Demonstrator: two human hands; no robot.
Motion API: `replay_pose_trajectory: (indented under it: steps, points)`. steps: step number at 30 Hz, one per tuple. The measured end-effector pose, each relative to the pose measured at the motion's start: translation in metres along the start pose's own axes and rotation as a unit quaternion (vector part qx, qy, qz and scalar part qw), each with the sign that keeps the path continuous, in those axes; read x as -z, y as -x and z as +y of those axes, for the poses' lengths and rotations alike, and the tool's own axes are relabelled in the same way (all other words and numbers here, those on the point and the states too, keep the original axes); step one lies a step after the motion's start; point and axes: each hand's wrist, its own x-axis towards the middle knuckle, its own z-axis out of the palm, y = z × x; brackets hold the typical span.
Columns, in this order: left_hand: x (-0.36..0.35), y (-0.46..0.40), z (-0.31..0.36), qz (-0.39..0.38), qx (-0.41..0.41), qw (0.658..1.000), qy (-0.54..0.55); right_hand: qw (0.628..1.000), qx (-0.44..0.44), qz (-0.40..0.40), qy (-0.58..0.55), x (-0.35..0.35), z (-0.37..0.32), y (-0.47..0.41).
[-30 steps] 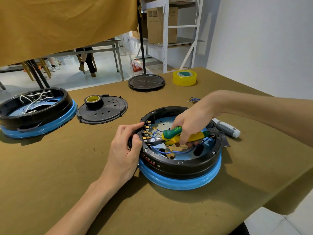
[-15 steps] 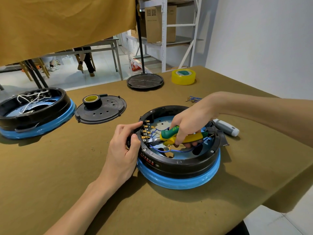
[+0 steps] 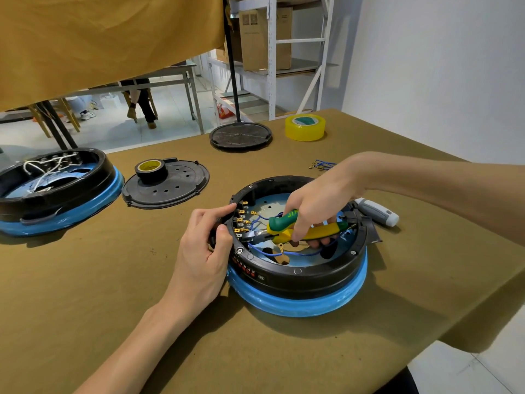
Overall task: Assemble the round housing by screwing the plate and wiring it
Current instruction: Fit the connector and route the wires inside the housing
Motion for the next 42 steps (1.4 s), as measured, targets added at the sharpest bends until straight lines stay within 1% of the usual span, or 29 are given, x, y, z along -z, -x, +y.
replay_pose_trajectory:
  steps: [4, 5, 15, 18, 22, 24, 27, 30, 32, 33, 36, 37, 40, 42]
  points:
    - [0.0, 0.0, 0.0, 0.0, 0.0, 1.0, -0.001, 0.998, 0.02, -0.062, 0.014, 0.006, 0.0, 0.001]
    - [0.0, 0.0, 0.0, 0.001, 0.001, 1.0, -0.001, 0.997, 0.023, -0.067, 0.014, 0.007, 0.001, 0.0]
    - [0.0, 0.0, -0.001, 0.0, 0.001, 1.0, -0.004, 0.997, 0.037, -0.046, 0.049, -0.002, 0.008, -0.01]
    - [0.0, 0.0, 0.0, -0.001, 0.003, 1.0, 0.0, 0.996, 0.038, -0.054, 0.057, -0.001, 0.006, -0.008]
    - [0.0, 0.0, 0.0, -0.004, 0.001, 1.0, -0.001, 0.994, 0.03, -0.088, 0.05, 0.011, -0.004, 0.003]
    - [0.0, 0.0, -0.001, -0.004, 0.002, 1.0, 0.001, 0.993, 0.027, -0.071, 0.091, 0.016, -0.01, 0.008]
    - [0.0, 0.0, -0.001, -0.003, 0.0, 1.0, 0.002, 0.983, 0.023, -0.008, 0.181, 0.019, -0.013, 0.018]
    - [0.0, 0.0, -0.002, -0.004, -0.003, 1.0, -0.002, 0.976, 0.014, 0.064, 0.207, 0.021, -0.005, 0.027]
    - [0.0, 0.0, -0.001, -0.002, -0.001, 1.0, 0.002, 0.98, 0.001, 0.082, 0.183, 0.022, 0.001, 0.029]
    - [0.0, 0.0, 0.0, 0.001, -0.001, 1.0, 0.003, 0.985, -0.005, 0.074, 0.156, 0.023, 0.003, 0.028]
    - [0.001, 0.001, 0.004, 0.015, -0.011, 1.0, 0.004, 0.999, -0.031, 0.008, 0.033, 0.024, 0.008, 0.019]
    - [0.001, 0.002, 0.005, 0.016, -0.015, 1.0, 0.003, 0.999, -0.041, 0.003, 0.007, 0.024, 0.009, 0.015]
    - [0.0, 0.005, 0.006, 0.025, -0.009, 1.0, -0.006, 0.997, -0.073, 0.014, -0.036, 0.024, 0.009, 0.006]
    - [-0.001, 0.005, 0.007, 0.035, 0.007, 0.999, -0.013, 0.996, -0.08, -0.009, -0.042, 0.026, 0.005, 0.001]
